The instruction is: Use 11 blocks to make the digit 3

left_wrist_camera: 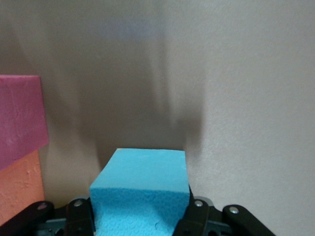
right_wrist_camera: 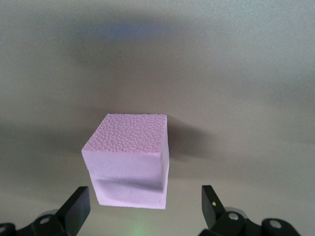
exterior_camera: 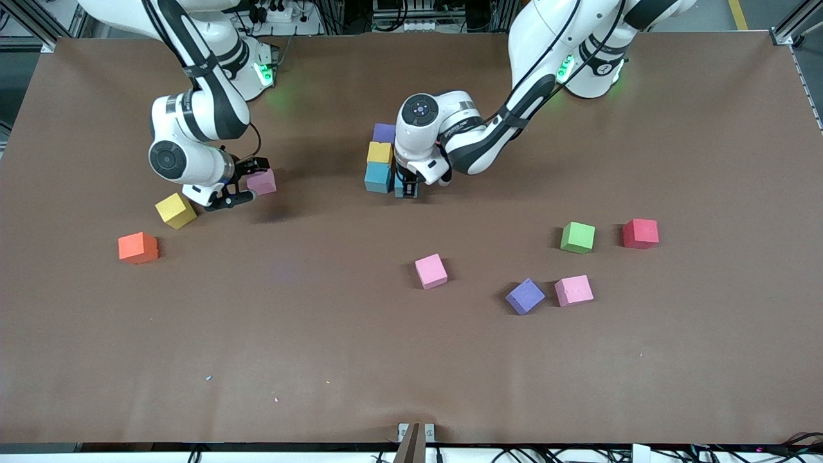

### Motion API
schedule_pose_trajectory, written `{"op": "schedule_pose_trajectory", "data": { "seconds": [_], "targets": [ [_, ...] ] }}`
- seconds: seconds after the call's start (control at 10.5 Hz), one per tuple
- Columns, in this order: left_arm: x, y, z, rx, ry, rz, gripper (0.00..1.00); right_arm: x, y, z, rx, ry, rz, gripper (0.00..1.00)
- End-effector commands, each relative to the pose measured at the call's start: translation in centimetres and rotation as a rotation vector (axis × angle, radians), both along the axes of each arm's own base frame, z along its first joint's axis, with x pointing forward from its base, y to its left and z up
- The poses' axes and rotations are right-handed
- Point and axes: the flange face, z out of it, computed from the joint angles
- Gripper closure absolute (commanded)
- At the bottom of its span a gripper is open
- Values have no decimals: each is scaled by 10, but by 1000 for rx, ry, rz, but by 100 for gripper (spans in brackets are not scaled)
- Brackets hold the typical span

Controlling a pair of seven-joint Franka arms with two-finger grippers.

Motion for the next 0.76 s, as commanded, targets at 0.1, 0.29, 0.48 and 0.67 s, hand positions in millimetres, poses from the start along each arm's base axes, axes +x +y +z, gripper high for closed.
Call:
{"op": "schedule_pose_trajectory", "data": {
  "seconds": [0.1, 0.29, 0.48, 0.67],
  "targets": [
    [-4, -11, -5, 6, -23, 6, 100, 0, 1, -6, 25, -19, -14, 0],
    [-10, -15, -5, 4, -23, -3, 100, -1, 4, -23, 28, -23, -10, 0],
    [-8, -17, -5, 0, -25, -2, 100, -2, 6, -33, 27, -20, -7, 0],
    [-8, -21, -10, 0, -20, -2, 100, -3, 11, -42, 29, -29, 2, 2]
  ]
}}
